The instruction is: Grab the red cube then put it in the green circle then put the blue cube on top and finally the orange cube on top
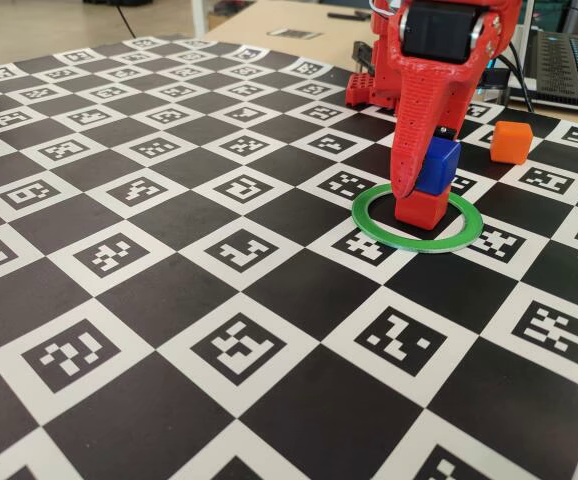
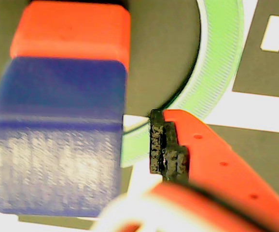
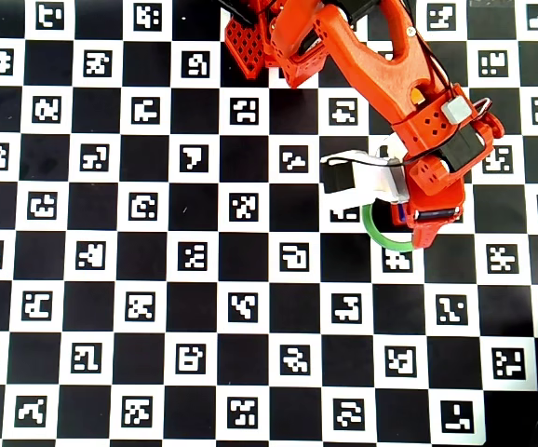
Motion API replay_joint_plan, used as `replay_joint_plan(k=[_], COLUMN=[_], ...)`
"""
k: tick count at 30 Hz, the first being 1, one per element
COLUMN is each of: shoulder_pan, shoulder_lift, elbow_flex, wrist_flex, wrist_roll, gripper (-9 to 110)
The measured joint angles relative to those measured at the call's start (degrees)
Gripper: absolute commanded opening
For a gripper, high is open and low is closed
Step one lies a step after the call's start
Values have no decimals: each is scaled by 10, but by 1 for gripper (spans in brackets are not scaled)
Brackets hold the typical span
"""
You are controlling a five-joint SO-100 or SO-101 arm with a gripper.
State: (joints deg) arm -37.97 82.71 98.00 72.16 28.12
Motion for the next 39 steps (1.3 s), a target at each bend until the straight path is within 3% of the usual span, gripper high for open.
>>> replay_joint_plan(k=[24, 39], shoulder_pan=[-13, -198], shoulder_lift=[159, 228], elbow_flex=[5, 156], wrist_flex=[144, 136], wrist_roll=[-7, 62], gripper=[47, 50])
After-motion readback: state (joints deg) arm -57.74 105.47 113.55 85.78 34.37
